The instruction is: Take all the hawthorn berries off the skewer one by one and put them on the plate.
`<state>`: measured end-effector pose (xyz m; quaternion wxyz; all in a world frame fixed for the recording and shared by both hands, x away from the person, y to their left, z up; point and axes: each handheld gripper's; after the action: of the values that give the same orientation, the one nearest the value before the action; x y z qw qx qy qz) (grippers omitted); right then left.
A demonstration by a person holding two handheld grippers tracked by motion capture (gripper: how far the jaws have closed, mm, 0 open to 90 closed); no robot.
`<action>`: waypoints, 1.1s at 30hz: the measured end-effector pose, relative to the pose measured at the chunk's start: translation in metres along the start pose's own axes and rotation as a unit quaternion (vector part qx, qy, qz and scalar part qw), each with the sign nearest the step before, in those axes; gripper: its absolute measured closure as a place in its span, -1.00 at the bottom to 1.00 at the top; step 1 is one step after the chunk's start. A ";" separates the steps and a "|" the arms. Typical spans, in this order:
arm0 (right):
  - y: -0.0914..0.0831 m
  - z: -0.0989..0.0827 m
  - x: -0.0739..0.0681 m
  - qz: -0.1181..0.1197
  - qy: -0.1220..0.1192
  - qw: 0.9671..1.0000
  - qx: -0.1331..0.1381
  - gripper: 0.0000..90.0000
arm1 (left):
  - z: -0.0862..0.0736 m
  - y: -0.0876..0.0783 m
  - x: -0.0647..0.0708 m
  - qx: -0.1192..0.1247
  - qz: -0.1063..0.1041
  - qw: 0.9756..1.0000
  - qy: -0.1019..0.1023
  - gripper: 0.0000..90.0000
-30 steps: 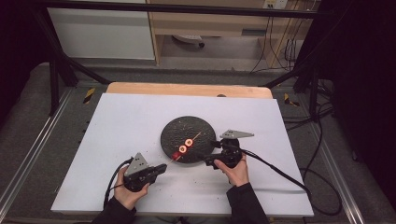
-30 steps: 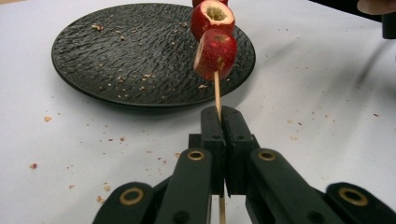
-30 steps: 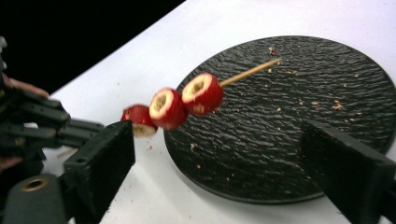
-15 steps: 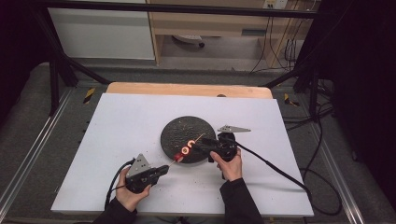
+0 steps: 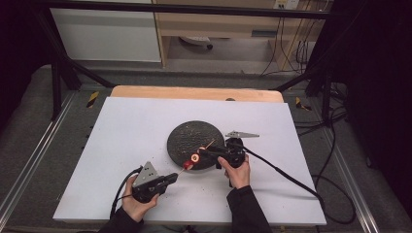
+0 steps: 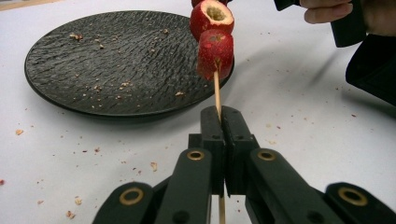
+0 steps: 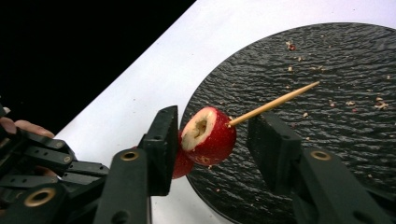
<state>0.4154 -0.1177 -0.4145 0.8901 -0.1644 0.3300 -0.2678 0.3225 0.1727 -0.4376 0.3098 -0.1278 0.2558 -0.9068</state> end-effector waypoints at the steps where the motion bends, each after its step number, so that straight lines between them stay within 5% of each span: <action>1: 0.000 0.000 0.000 0.000 0.001 1.000 0.000 0.28 | 0.000 0.000 0.000 0.001 0.000 1.000 0.000 0.96; 33: -0.021 0.018 -0.001 0.061 0.040 0.997 0.035 0.63 | 0.000 -0.009 -0.002 0.051 0.006 0.998 0.035 0.96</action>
<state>0.4198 -0.1316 -0.3912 0.8961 -0.1014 0.3653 -0.2309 0.3199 0.1804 -0.4328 0.3121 -0.0786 0.2209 -0.9207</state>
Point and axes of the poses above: each handheld gripper's, and its own axes: y roughly forward along the jaws, z roughly out of its top, x roughly to its right, and after that the axes turned 6 degrees about -x, right-handed
